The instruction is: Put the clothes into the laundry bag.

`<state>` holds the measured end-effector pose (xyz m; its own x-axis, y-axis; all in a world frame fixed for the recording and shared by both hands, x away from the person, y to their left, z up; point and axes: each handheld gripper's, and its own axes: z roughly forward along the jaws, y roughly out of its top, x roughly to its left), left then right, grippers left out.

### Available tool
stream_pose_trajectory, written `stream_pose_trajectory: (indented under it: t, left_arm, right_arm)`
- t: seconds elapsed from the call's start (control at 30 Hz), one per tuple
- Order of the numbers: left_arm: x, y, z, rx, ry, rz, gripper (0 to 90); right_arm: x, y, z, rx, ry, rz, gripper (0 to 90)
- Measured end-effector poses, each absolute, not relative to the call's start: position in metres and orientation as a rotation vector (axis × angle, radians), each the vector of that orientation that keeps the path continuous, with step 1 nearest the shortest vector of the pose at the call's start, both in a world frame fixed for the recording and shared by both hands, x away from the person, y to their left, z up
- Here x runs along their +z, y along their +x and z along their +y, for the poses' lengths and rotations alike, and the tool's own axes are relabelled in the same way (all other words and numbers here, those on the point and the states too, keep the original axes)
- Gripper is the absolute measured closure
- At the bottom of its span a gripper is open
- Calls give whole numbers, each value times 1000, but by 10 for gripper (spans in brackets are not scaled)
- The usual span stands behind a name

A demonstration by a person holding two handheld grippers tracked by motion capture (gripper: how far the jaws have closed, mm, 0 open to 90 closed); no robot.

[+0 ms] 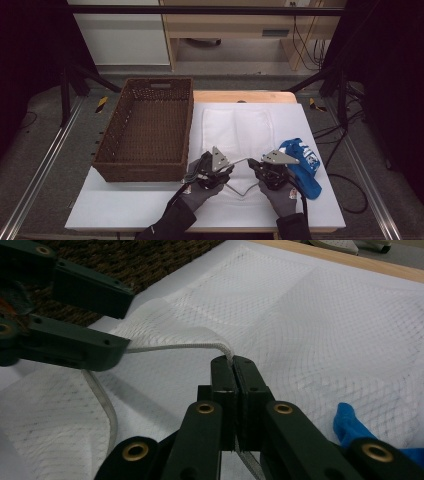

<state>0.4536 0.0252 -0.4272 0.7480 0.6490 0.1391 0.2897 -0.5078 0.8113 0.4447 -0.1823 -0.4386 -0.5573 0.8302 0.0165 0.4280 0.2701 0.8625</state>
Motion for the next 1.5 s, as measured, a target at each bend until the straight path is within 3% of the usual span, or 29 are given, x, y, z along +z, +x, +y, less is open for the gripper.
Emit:
stream_pose_trajectory:
  t: [0.2,0.47,0.5,0.57,0.87,1.27,1.5]
  left_arm:
    - [-434,462,8,569,2172,682,587]
    - [-436,465,3,546,2184,668,777]
    - [-436,465,3,535,2185,667,851]
    - [-435,465,3,534,2189,669,876]
    - [-435,466,8,466,2151,702,884]
    - [-424,467,17,399,2069,743,884]
    - [-414,465,17,386,2031,734,884]
  right_arm:
    - [-438,444,-181,1221,1129,2107,888]
    - [-438,443,-181,1220,1118,2124,884]
    - [-438,444,-180,1218,1112,2132,883]
    - [-439,443,-179,1217,1110,2135,881]
    - [-440,433,-190,1247,1152,2114,726]
    - [-476,406,-211,1150,1240,2222,873]
    - [-487,402,-212,1117,1257,2243,872]
